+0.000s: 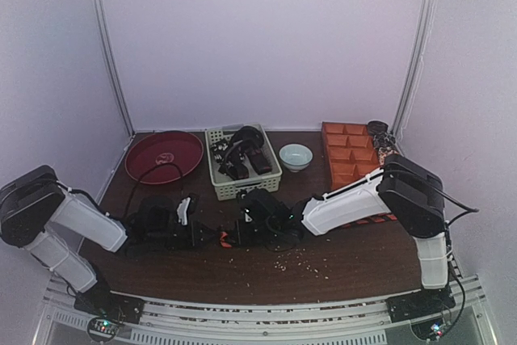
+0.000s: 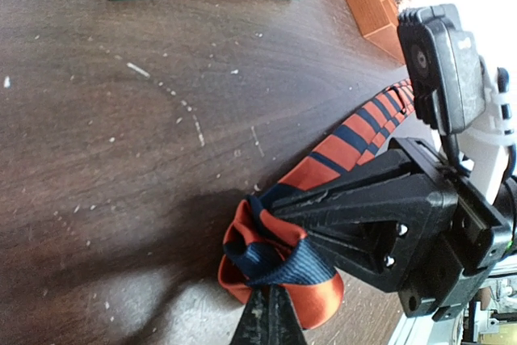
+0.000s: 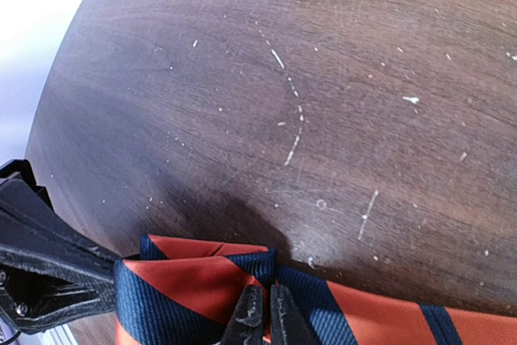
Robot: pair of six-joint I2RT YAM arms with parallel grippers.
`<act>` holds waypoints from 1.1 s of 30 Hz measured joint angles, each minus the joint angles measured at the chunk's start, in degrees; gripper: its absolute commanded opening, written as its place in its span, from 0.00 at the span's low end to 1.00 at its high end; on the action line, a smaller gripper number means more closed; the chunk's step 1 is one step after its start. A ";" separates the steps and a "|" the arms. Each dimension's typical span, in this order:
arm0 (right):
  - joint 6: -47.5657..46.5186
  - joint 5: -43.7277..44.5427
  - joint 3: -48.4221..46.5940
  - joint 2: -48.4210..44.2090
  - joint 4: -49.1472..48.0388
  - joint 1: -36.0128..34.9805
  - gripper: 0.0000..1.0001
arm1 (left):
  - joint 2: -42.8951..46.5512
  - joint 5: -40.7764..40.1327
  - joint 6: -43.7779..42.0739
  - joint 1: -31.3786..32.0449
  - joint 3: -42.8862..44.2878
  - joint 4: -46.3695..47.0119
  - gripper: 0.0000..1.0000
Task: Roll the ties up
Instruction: Roll the tie at the center of the board.
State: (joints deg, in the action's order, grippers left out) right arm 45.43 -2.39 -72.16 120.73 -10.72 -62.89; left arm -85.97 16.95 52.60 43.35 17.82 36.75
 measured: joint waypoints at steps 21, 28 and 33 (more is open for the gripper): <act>6.51 -6.05 6.19 -0.68 -11.50 0.68 0.06 | -5.35 2.49 0.31 0.44 1.51 9.62 0.00; 7.52 -6.03 6.19 -0.57 -11.54 0.70 0.06 | -3.10 0.74 0.37 0.55 1.81 6.16 0.00; 7.54 -6.01 6.19 -0.48 -11.56 0.70 0.06 | 6.54 -6.75 -0.63 0.59 3.02 -10.19 0.00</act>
State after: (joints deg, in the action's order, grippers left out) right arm 52.97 -8.40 -65.98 120.25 -22.28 -62.19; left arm -79.44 10.20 51.96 43.94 20.84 26.57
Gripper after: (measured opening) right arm 0.059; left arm 0.003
